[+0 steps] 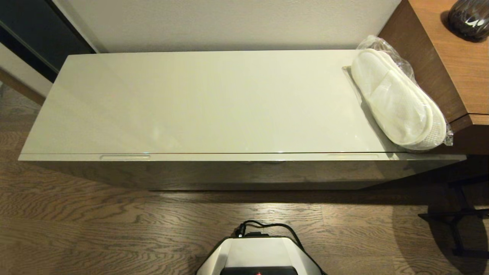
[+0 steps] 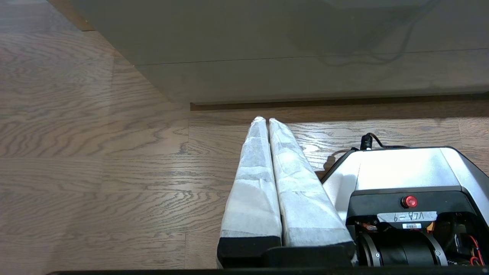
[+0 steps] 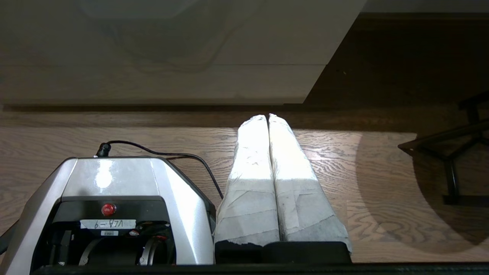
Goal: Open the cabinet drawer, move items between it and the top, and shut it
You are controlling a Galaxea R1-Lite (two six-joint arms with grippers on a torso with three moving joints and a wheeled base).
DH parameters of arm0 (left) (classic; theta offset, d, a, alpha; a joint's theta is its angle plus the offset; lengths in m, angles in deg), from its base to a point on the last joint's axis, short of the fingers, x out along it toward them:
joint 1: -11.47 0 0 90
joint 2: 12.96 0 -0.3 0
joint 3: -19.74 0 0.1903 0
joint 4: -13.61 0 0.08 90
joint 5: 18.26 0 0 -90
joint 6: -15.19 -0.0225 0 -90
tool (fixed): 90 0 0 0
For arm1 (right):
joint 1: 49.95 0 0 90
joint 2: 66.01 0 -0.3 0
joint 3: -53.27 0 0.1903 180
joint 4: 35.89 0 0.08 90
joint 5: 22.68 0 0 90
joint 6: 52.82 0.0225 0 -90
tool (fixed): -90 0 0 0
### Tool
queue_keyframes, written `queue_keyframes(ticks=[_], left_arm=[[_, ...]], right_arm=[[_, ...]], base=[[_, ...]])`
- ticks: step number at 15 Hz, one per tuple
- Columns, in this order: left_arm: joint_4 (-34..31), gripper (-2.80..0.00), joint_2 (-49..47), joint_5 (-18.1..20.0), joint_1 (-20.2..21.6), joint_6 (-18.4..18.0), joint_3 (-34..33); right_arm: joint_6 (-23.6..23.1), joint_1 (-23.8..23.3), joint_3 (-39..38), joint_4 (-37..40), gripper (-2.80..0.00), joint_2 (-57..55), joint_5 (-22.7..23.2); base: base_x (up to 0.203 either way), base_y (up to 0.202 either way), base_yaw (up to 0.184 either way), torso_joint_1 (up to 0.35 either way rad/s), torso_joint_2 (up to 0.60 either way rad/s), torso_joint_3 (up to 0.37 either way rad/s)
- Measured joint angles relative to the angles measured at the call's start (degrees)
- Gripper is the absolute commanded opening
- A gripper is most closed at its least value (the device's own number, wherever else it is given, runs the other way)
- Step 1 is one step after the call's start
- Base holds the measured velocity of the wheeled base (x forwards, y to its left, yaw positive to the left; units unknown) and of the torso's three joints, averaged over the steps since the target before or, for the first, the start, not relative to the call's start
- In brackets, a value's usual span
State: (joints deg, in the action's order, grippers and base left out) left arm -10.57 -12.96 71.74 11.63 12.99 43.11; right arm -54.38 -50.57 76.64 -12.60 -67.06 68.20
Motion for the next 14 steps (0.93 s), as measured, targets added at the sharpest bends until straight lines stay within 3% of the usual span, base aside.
queue_keyframes(ticks=[8,14], left_arm=[[-0.1,-2.8,0.0,0.0,0.0,0.0,0.0],[-0.1,-2.8,0.0,0.0,0.0,0.0,0.0]], right_arm=[[0.3,0.0,0.0,0.0,-2.8,0.0,-0.2],[3.5,0.0,0.0,-0.1,-2.8,0.0,-1.4]], base=[[0.0,0.0,0.0,0.0,0.0,0.0],[0.0,0.0,0.0,0.0,0.0,0.0]])
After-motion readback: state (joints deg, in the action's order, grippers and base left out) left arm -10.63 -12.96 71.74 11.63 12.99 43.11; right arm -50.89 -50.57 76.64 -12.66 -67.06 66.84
